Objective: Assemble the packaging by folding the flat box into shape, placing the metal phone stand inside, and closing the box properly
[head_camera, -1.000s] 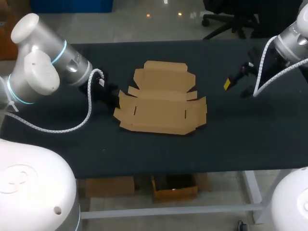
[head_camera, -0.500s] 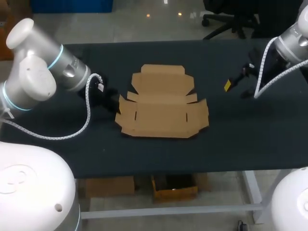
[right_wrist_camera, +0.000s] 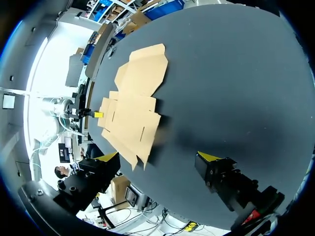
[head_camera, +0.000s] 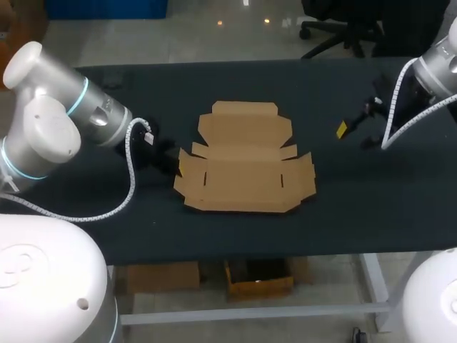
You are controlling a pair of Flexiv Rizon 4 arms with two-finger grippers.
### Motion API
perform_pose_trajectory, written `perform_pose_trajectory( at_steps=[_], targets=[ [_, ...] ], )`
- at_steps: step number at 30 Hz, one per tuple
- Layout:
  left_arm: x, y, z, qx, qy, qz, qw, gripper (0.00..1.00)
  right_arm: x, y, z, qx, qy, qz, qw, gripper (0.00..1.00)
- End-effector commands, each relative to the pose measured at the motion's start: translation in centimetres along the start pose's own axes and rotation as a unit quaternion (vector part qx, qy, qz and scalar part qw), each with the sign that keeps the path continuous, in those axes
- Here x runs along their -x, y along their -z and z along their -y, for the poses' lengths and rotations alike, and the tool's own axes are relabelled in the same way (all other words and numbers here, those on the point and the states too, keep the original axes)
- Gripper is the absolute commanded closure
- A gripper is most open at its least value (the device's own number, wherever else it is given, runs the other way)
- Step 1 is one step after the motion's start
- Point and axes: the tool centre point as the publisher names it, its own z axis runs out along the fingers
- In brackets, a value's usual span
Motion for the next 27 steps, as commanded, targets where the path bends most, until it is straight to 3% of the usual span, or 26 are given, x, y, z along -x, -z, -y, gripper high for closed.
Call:
perform_pose_trajectory(
  at_steps=[1,10,27],
  targets=[
    [-0.22,-0.16,-1.18,-0.013,0.001,-0.001,1.000,1.00,0.08,0.14,0.47,0.002,0.002,-0.003,1.000,0.00],
    [-0.17,-0.27,-1.78,-0.037,0.015,-0.008,0.999,1.00,0.02,0.20,0.73,0.003,0.008,-0.006,1.000,0.00],
    [-0.16,-0.56,-2.02,-0.019,0.004,-0.013,1.000,1.00,0.16,0.03,0.58,-0.001,0.008,-0.007,1.000,0.00]
  ],
)
